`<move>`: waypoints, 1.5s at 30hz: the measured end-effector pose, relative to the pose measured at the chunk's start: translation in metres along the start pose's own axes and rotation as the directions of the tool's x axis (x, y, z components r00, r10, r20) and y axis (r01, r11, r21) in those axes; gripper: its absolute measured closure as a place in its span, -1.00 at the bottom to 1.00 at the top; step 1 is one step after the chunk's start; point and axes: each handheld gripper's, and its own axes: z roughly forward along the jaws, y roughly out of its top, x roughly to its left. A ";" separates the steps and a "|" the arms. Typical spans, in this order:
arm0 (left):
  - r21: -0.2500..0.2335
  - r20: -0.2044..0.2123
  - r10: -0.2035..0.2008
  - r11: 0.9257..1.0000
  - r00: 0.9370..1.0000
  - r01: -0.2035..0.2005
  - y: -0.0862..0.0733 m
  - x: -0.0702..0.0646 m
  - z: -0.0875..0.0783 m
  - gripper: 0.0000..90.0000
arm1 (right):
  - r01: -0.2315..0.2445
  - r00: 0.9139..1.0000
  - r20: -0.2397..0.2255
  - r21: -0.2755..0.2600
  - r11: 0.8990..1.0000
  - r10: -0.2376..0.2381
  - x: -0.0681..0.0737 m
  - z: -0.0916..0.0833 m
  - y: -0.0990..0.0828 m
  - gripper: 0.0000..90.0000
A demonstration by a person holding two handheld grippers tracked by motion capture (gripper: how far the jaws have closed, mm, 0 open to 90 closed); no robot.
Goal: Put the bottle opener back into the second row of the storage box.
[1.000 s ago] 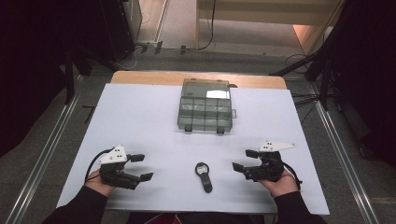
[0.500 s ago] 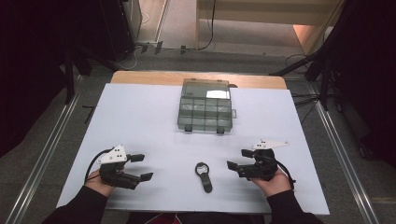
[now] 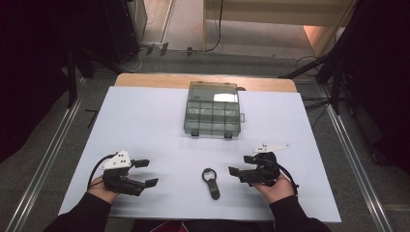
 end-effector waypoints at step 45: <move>0.006 0.002 -0.003 1.000 1.000 0.003 0.000 0.000 0.000 -0.53 | -0.003 0.999 0.050 0.255 0.967 -0.010 0.057 0.051 0.031 -0.45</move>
